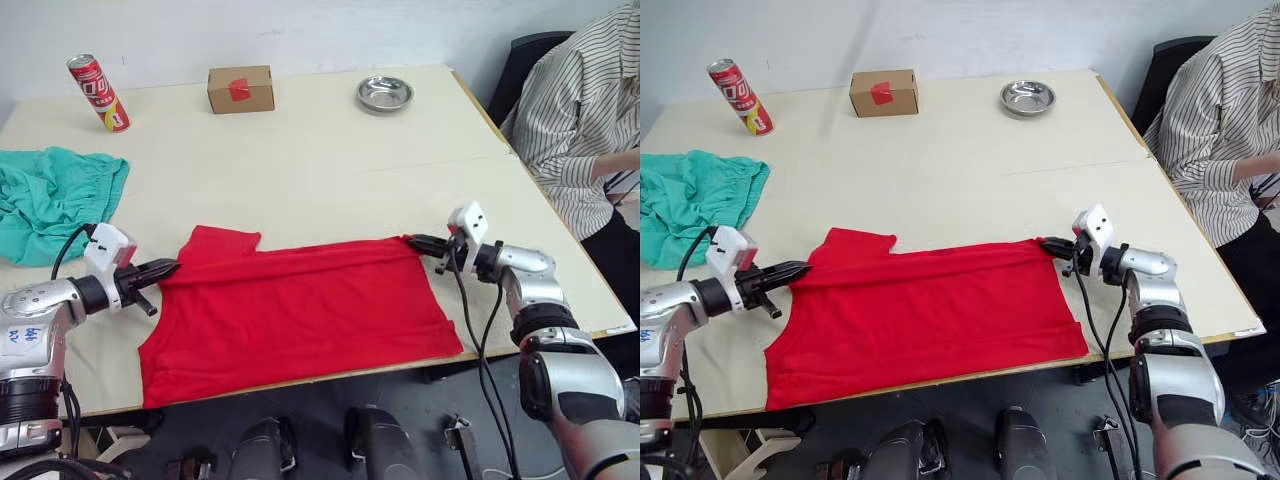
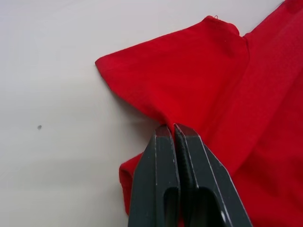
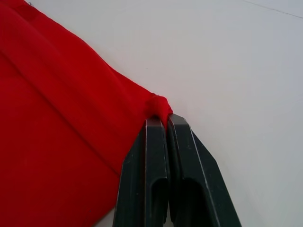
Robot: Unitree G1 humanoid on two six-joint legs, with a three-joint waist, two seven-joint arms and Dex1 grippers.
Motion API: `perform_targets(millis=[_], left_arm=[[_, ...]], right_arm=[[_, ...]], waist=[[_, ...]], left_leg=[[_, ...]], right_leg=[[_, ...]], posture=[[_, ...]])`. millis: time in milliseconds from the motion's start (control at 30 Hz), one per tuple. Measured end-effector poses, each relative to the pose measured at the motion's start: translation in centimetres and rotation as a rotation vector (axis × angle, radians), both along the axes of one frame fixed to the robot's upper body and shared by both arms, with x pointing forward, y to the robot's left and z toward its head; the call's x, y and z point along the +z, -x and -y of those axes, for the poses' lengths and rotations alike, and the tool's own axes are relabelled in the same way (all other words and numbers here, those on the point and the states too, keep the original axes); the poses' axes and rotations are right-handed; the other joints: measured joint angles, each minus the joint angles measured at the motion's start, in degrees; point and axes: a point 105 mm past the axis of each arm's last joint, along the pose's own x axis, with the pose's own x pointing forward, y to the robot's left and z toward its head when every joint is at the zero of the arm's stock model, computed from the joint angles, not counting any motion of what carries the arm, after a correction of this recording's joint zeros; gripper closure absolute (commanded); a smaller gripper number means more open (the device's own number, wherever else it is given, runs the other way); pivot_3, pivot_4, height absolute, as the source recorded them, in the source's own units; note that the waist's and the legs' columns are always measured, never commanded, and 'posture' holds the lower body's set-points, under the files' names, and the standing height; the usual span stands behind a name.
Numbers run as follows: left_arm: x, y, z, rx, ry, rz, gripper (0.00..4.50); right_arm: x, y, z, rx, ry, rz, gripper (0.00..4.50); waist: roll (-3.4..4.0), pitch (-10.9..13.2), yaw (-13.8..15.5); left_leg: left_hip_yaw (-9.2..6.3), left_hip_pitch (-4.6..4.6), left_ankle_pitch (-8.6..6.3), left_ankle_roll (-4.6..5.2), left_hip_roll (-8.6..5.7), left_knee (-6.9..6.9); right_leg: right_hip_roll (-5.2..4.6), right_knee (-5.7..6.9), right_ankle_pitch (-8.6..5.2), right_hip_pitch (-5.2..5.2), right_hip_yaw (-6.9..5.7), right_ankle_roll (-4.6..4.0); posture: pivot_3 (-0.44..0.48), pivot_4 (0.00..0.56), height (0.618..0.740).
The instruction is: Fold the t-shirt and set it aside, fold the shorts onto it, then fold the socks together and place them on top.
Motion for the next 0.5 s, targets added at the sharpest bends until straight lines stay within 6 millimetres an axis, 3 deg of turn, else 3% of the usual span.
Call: perform_targets(millis=[67,233,400,500], left_arm=[[0.1,0.1,-0.2,0.003,0.022,-0.031,3.6],[3.0,-0.3,-0.9,0.002,0.067,-0.074,2.06],[4.3,-2.7,-0.8,0.037,0.16,-0.16,0.43],[4.0,-4.4,-0.4,0.074,0.173,-0.204,0.43]], right_arm=[[0.0,0.0,0.0,0.005,-0.002,-0.013,4.5],[0.4,0.8,1.4,0.032,0.033,-0.068,2.93],[1.1,1.0,1.9,0.057,0.068,-0.086,1.07],[2.5,0.8,2.3,0.067,0.093,-0.074,0.13]], waist=[[0.0,0.0,0.0],[-0.01,0.0,0.61],[-0.01,0.0,1.29],[-0.02,0.0,1.42]], left_leg=[[0.0,0.01,0.0,0.0,0.01,0.0],[0.0,0.01,0.0,0.0,-0.01,0.02],[0.11,0.15,0.0,-0.01,-0.04,0.04],[0.17,0.17,0.0,0.0,-0.04,0.06]], right_leg=[[0.0,0.0,-0.01,0.0,0.0,-0.01],[0.01,-0.06,-0.01,0.02,0.0,-0.01],[0.18,0.0,-0.01,0.05,0.08,-0.02],[0.22,0.03,-0.01,0.05,0.09,-0.02]], posture=[[0.0,0.15,0.74],[0.0,0.15,0.74],[0.0,0.15,0.74],[0.0,0.15,0.74]])
